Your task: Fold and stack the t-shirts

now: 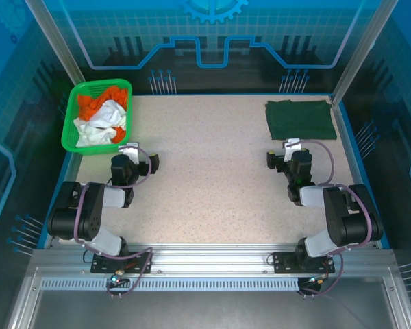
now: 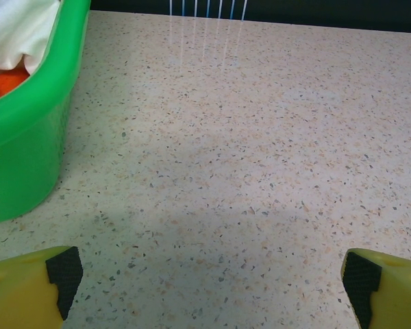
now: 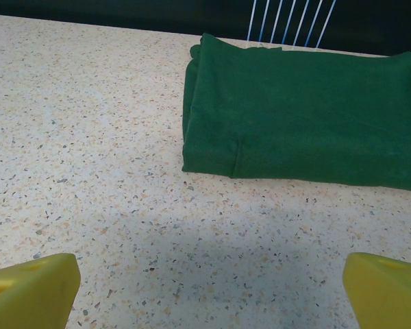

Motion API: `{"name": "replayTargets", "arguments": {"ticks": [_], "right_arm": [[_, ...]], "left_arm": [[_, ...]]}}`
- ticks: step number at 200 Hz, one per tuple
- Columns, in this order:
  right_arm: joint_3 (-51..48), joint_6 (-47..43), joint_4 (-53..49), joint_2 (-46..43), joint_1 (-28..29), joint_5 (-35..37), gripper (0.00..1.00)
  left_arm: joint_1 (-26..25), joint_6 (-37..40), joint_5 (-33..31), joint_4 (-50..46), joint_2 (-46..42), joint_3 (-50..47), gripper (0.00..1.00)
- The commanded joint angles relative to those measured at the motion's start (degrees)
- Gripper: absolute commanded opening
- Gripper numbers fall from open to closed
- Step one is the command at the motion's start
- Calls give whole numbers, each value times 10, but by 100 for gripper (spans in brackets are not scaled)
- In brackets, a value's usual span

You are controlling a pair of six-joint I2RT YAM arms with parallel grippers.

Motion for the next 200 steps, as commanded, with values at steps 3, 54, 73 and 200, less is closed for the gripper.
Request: {"name": "replayTargets", "arguments": {"ticks": [3,54,73,200], "right_arm": [[-2,9,12,3,5,9,100],[92,7,-236,-83,20,28,100],[140,28,-357,-125,20,8,100],[249,365,-614,-302,-44,-100,100]], "left_arm": [[4,-3,14,19,1,10,99],[-19,22,-9,15,-120,-42,99],[-20,-21,-59,-30,-231,-50,99],[141,-443,-177,-501,-307,216,99]]}}
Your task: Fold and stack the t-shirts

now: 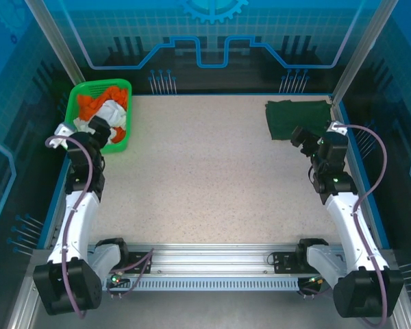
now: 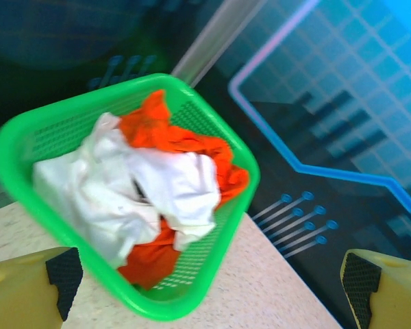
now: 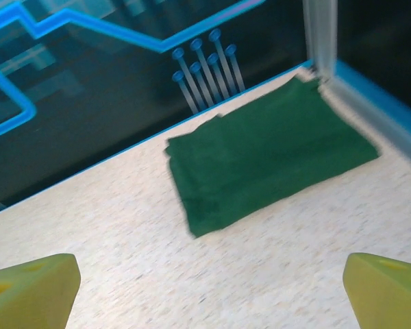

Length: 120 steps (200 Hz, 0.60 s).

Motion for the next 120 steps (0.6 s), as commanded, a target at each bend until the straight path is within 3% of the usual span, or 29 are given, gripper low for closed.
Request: {"name": "replayTargets", "arguments": {"ticks": [1,15,47,83,120], "right_arm": [[31,72,-73,18,14,-101,100],[70,70,-126,51,56,-107,99],[157,26,-249,158,229,-69,95],[188,25,-294,245,420,10,91],[195,24,-292,272,498,0,92]], "left_arm": [[15,-44,-2,-31,19,4,99],[14,-22,21,-65,49,38,99],[8,-27,18,-171,131,112,99],[-5,-26,32,-352,271,297,98],[-3,-52,70,-432,404,433,98]]}}
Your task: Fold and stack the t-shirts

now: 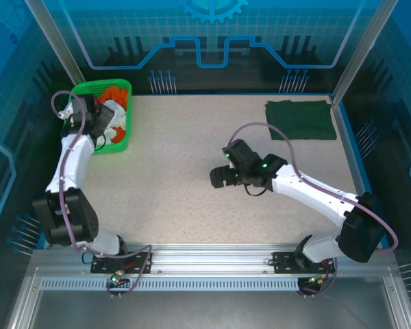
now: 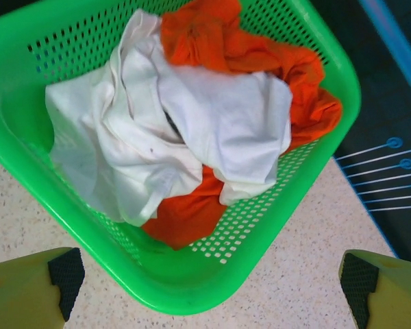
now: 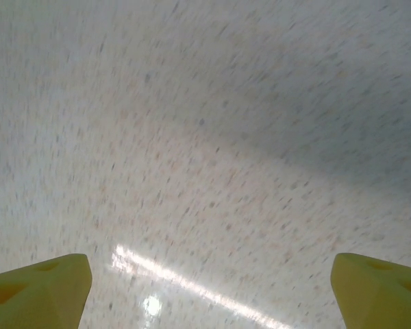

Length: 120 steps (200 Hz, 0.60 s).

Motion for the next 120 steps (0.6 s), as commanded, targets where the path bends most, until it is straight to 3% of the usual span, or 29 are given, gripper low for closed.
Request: {"name": "replayTargets", "arguments": {"ticks": [1,40,79,120], "right_arm": [[20,-6,-39,6,24,18,92],[27,-7,-64,5,31,16,92],[26,7,-64,10,31,13,92],[35,13,-84,22,31,18,92]], "left_arm": [[-1,-18,37,-116,79,81,98],[7,-25,133,-212,239,257,95],[10,-5,144,-322,353,431,95],[25,-55,190,-269,387,439,95]]}}
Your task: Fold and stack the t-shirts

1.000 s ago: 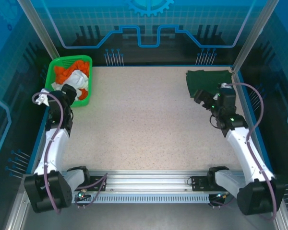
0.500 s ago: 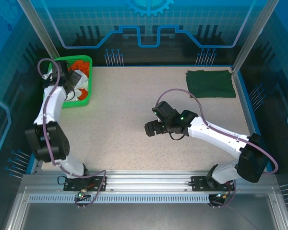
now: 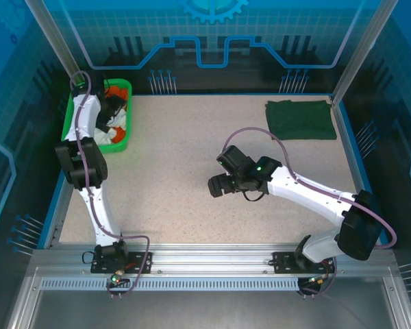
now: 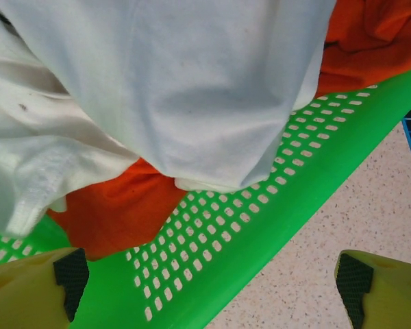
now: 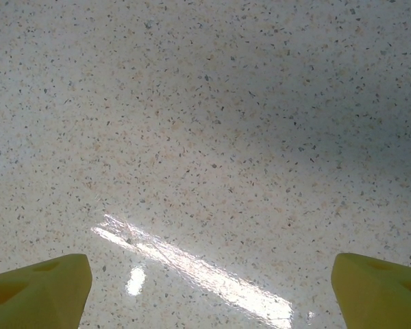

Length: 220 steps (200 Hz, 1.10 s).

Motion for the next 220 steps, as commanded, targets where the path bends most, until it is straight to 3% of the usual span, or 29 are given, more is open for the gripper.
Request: {"name": "replayTargets", "arguments": {"ticks": [1,40,68,115,134,146,156,164,197,220], "right_arm": [[19,10,-29,12,5,8,92],[27,22,-38,28,5,-6,91],[36,22,-46,43,9,-17,89],[59,14,-62,67,11,-16,88],[70,9,-68,78,10,-17,87],[79,3,-72,86,11,-18,87],[87,-1,-76,92,11,-18,87],[96,-5,-80,99,10,-18,87],[124,-26,-84,121,9,-24,86],[142,-38,-78,136,1,-35,86]], "left_arm": [[14,-32,37,-11,19,16,95],[15,-41,33,-10,73,71,85],[19,-57,42,11,109,111,69],[19,-80,51,25,160,168,51],[19,-80,54,34,172,172,49],[19,-79,53,37,177,173,33],[19,-77,43,38,175,172,13],[18,-76,34,46,166,167,6],[19,-78,26,84,106,152,4],[13,-58,-14,84,22,136,0]]}}
